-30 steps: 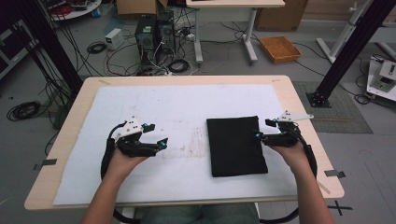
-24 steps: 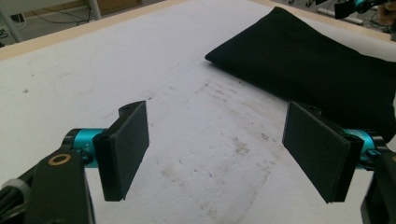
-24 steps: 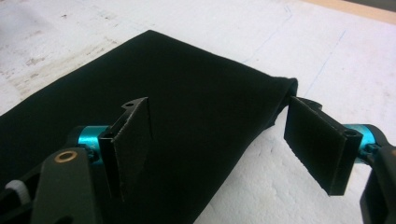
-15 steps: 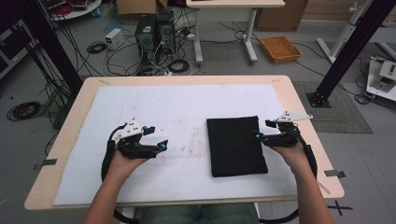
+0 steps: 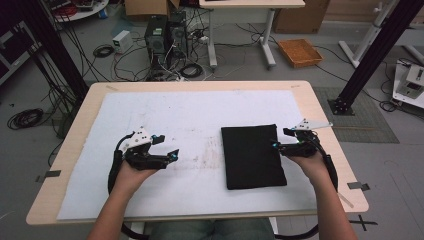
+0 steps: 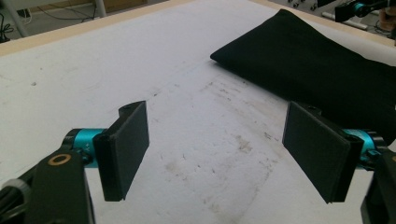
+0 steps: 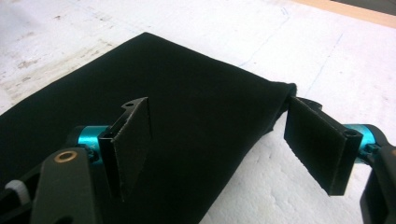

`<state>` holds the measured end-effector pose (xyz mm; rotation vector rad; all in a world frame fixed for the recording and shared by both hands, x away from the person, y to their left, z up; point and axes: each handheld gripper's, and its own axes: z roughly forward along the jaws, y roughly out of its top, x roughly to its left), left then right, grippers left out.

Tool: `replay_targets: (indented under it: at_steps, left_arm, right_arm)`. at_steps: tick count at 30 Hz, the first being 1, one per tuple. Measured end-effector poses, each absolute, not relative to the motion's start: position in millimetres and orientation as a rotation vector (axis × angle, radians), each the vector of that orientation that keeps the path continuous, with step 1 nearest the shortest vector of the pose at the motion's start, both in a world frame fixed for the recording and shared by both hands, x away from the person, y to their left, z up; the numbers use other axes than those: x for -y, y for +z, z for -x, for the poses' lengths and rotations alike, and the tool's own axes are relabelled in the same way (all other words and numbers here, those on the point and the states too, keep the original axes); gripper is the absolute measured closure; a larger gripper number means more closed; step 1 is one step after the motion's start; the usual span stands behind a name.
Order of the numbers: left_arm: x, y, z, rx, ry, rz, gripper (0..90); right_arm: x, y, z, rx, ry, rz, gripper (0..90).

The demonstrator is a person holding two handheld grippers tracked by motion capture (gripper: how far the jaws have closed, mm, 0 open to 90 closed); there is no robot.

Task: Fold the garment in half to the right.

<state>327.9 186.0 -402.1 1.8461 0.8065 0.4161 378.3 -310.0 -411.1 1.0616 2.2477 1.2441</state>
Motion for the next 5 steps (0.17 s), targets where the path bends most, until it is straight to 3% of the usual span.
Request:
replay_targets:
  at_steps: [5]
  left_arm:
    - [-182.8, -403.5, -330.3, -0.806, 0.411, -1.849, 22.9]
  right_arm:
    - [310.2, -410.3, -378.3, -2.243, 1.252, -1.055, 23.2]
